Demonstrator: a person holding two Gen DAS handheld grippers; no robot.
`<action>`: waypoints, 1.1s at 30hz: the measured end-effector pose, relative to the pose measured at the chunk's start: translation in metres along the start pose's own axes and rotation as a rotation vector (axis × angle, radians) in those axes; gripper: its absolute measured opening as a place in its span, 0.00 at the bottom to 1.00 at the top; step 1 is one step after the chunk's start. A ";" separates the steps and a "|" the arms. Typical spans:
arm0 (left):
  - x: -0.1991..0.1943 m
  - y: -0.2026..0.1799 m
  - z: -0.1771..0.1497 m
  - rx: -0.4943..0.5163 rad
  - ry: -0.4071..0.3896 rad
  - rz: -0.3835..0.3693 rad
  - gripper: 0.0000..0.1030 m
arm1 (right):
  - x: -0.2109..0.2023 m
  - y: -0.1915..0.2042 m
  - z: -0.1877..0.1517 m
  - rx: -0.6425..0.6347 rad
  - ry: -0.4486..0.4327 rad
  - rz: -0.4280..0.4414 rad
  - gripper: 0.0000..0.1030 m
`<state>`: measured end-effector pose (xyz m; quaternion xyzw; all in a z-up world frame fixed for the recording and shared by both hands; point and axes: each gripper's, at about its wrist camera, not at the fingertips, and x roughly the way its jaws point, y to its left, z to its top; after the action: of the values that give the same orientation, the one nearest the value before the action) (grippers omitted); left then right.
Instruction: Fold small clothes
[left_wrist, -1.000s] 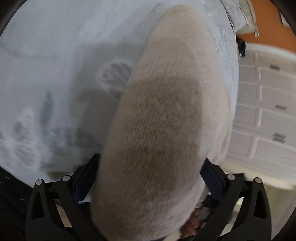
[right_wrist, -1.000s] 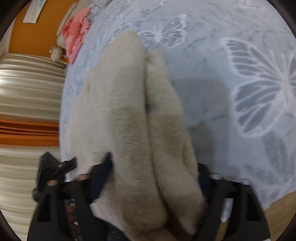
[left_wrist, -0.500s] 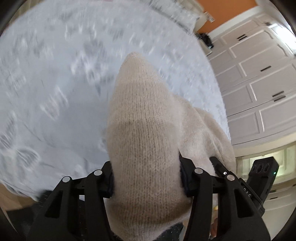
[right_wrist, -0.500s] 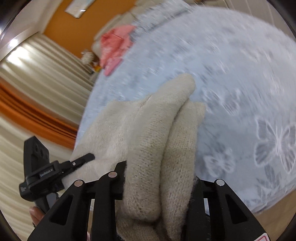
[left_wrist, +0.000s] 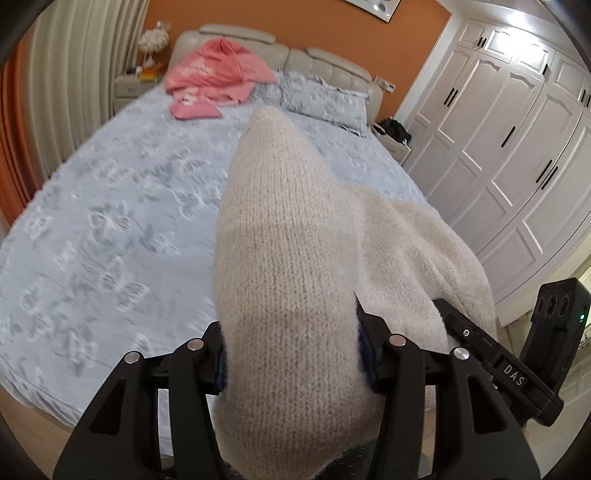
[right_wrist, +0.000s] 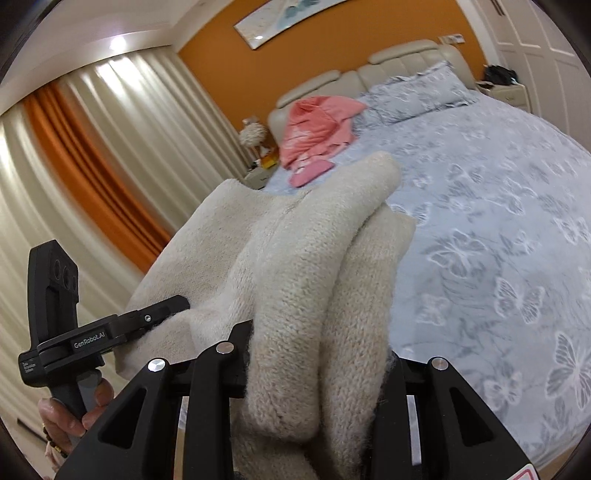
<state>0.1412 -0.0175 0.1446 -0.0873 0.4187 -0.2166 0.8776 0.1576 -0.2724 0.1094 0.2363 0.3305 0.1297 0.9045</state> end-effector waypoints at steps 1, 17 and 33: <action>-0.004 0.004 -0.001 0.005 -0.008 0.007 0.49 | 0.004 0.007 0.000 -0.006 0.001 0.005 0.28; -0.021 0.090 0.008 -0.043 -0.048 0.054 0.49 | 0.073 0.078 -0.005 -0.090 0.049 0.039 0.28; 0.106 0.211 -0.061 -0.180 0.037 0.091 0.54 | 0.242 0.018 -0.088 -0.072 0.376 -0.026 0.34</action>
<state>0.2185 0.1244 -0.0387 -0.1428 0.4561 -0.1397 0.8672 0.2792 -0.1325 -0.0702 0.1710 0.4920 0.1715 0.8362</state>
